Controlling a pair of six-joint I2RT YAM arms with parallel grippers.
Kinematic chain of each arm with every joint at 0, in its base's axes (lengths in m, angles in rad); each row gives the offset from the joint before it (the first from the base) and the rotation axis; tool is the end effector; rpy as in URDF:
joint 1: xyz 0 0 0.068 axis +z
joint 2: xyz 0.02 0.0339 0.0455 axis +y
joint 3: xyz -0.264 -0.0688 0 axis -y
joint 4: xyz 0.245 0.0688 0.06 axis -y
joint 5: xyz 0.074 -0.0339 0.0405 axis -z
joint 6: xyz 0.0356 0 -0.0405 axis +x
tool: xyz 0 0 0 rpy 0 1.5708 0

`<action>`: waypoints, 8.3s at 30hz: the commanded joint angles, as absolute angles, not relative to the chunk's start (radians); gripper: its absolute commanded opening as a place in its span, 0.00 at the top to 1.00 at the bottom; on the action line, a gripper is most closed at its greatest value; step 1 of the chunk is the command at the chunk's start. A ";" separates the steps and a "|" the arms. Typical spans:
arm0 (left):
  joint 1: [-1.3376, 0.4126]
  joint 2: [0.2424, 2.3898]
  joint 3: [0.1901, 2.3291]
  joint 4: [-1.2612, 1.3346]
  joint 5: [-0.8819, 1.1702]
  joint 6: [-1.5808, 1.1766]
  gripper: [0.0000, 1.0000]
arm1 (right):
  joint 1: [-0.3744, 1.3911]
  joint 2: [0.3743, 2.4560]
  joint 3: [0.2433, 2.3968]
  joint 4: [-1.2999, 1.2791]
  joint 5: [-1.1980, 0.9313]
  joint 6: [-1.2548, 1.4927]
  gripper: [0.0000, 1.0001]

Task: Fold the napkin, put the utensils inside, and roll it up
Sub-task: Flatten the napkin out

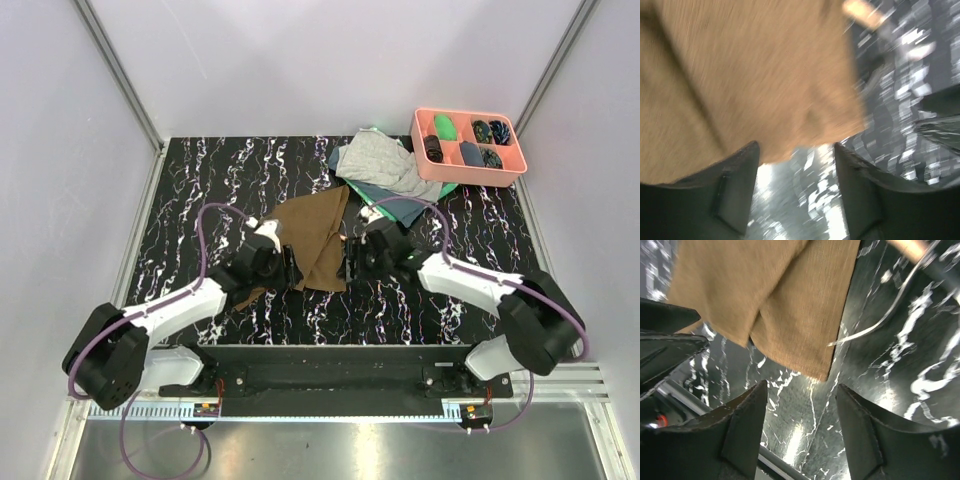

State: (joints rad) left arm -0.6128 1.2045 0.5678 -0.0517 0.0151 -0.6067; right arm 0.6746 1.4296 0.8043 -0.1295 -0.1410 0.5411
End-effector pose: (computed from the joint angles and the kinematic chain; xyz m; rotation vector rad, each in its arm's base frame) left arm 0.1983 -0.1401 0.1929 0.0155 2.3465 -0.6491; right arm 0.2282 0.1889 0.2053 -0.2376 2.4348 0.7454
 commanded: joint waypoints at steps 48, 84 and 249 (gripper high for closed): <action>-0.827 1.557 0.673 -0.179 -0.330 -0.503 1.00 | 0.834 1.668 0.907 -0.276 0.078 0.658 1.00; -0.552 1.146 0.667 -0.161 -0.025 -0.445 1.00 | 0.946 1.739 1.057 -0.451 0.146 0.698 0.46; -0.328 0.397 0.189 -0.653 -0.627 -1.348 0.01 | 0.394 1.431 0.999 -0.060 -0.219 0.483 0.12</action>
State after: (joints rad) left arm -0.3317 0.4442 0.1909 -0.5419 -0.5499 -1.3205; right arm 0.3939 1.4624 0.9997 -0.0937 -0.2020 0.4706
